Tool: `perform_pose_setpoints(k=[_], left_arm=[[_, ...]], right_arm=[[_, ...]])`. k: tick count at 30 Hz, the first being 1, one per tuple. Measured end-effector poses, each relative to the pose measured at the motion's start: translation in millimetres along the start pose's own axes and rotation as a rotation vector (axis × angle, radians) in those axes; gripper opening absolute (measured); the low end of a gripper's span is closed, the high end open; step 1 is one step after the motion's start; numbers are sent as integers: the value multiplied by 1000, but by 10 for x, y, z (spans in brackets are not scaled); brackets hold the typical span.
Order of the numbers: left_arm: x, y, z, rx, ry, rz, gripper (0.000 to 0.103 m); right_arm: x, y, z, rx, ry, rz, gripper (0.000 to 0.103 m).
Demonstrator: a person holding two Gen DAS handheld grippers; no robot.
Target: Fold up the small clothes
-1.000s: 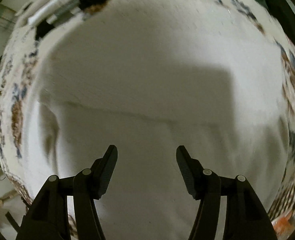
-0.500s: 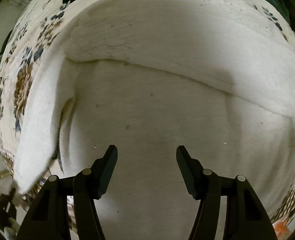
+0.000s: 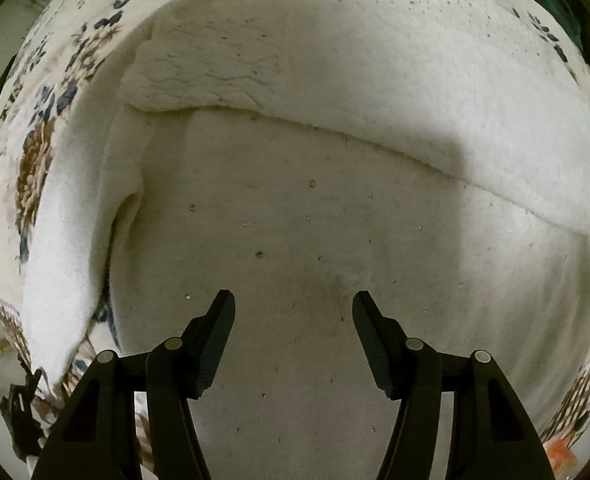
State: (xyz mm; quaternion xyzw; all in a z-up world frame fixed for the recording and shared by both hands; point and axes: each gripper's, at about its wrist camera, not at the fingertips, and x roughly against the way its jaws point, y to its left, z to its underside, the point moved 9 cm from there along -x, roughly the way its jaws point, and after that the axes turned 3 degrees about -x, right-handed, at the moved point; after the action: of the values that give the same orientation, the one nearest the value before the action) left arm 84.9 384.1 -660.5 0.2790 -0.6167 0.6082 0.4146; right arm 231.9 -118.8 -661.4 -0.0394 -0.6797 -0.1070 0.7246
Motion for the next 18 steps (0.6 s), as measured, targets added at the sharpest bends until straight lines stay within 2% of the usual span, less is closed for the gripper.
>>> perform_pose_setpoints(k=[1,2,3,4,7,11,15,18], left_arm=[[-11,-37,-27,-19,-16,-33,60],[9,-68,-49,-44,-36,-60,45],[36,-117,-68,-80,-60,-99,16],[75,-170,-82,-127,-78,-139,9],[246,-353,-95,-217,-135,-197,7],[456,-789,-69,-381,-201,-245,6],[535,-1524,159,-585,-242,-246,6],[427,-2228,597,-763,-238,-213,6]], right_arm=[[-8,-17,13,-3,-2,2,63],[5,-36,14,-6,-6,10,63],[33,-67,3,-10,-17,27,63],[55,-84,-18,-12,-27,46,63],[215,-241,-124,-13,-85,139,63],[492,-486,-354,-51,-177,154,63],[496,-499,-606,-102,-202,132,64],[459,-770,-715,-152,-181,103,64]])
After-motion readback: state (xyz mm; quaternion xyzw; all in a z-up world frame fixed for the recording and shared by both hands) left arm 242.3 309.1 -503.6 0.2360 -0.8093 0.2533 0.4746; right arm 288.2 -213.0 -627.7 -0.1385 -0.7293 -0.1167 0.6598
